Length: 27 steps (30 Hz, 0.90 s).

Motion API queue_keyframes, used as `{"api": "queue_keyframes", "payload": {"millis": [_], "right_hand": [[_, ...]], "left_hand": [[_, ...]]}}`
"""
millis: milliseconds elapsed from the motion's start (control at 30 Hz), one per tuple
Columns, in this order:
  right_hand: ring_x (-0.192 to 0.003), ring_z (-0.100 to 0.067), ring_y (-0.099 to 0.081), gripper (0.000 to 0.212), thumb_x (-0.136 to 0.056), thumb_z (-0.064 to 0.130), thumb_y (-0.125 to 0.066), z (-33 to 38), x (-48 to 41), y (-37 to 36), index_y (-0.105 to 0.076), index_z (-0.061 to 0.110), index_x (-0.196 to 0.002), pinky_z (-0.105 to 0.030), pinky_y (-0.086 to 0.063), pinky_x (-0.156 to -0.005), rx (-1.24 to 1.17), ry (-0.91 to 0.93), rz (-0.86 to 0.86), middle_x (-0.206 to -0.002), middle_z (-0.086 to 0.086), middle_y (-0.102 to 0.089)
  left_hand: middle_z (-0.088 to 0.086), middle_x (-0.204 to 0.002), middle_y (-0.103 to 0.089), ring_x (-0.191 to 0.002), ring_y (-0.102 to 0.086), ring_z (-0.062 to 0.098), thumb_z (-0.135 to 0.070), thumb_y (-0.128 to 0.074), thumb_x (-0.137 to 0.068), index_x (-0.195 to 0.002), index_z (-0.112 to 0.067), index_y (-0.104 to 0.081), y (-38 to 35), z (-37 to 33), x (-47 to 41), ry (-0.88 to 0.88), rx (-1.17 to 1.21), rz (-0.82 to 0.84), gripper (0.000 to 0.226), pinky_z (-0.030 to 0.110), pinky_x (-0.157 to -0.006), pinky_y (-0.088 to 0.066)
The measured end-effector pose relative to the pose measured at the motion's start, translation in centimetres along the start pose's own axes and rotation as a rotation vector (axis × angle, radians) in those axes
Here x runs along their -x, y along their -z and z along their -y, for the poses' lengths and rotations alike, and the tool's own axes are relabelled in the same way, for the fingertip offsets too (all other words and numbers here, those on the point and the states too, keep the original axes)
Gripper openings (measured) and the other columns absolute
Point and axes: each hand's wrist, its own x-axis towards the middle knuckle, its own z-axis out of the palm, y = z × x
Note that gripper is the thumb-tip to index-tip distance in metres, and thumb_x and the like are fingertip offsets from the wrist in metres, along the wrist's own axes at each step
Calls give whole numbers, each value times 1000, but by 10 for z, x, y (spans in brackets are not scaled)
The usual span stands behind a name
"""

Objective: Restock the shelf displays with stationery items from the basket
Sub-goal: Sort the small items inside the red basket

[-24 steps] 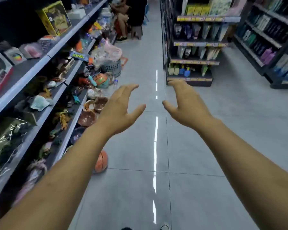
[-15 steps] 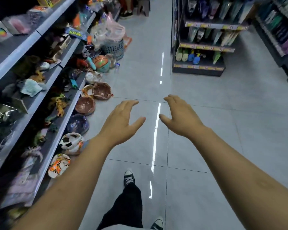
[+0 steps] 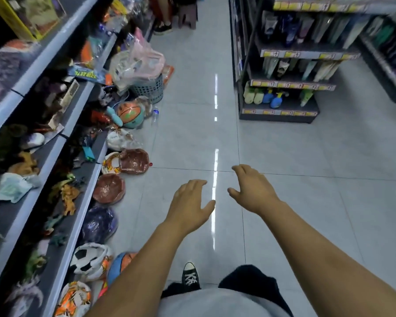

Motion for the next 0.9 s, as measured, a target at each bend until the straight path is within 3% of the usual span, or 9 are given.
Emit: {"api": "queue_keyframes", "payload": {"millis": [400, 567, 900], "right_hand": [[-132, -28, -45, 64, -98, 41, -55, -63, -325, 58, -32, 17, -153, -39, -41, -105, -11, 38, 66, -153, -4, -39], [-129, -29, -46, 61, -98, 41, -55, -95, -458, 122, -35, 16, -150, -39, -41, -103, 15, 89, 147, -150, -5, -41], [-129, -31, -47, 62, -98, 41, -56, -131, -725, 233, -35, 16, -151, -39, -42, -102, 55, 128, 116, -151, -7, -41]], "left_hand": [[-5, -152, -42, -138, -40, 19, -47, -57, -97, -150, -22, -41, 58, 31, -329, 39, -102, 39, 60, 31, -115, -27], [-2, -153, -42, -136, -43, 20, -48, -56, -97, -151, -21, -40, 101, 15, -469, 90, -151, 118, 63, 32, -112, -30], [-7, -150, -44, -137, -42, 16, -50, -59, -96, -149, -25, -42, 174, 20, -742, 74, -31, 58, 61, 32, -114, -33]]}}
